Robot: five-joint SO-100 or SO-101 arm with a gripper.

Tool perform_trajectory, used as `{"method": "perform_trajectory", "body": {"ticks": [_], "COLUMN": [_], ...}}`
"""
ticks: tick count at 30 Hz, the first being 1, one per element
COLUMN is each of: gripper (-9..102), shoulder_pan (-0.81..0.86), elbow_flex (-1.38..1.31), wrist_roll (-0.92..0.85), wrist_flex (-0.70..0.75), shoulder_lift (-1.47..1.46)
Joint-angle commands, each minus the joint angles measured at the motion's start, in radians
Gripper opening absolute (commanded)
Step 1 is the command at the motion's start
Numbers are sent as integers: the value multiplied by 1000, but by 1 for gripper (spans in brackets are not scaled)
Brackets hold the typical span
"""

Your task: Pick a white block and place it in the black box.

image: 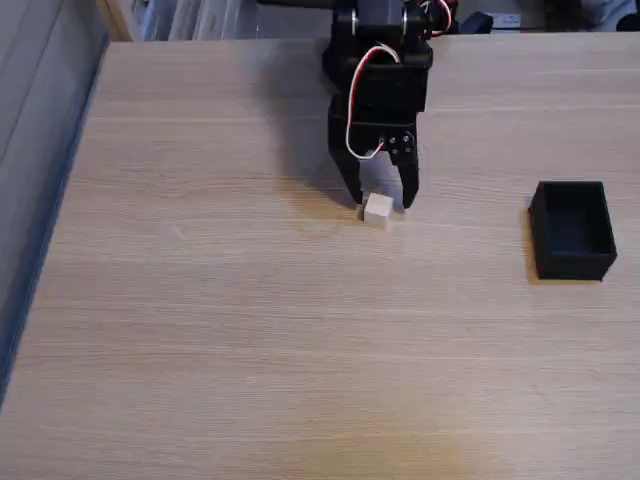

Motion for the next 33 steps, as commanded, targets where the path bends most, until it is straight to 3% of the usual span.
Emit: {"method": "perform_trajectory", "body": {"ticks": [1, 17, 19, 23, 33], "gripper": [25, 22, 19, 0, 0], "shoulder_pan": [-3, 9, 9, 11, 31], "elbow_flex": [-43, -83, -83, -83, -60], "wrist_roll": [-5, -26, -35, -43, -114], "wrist_flex": [-17, -51, -54, -58, -41], "shoulder_lift": [-21, -115, -121, -124, 40]}}
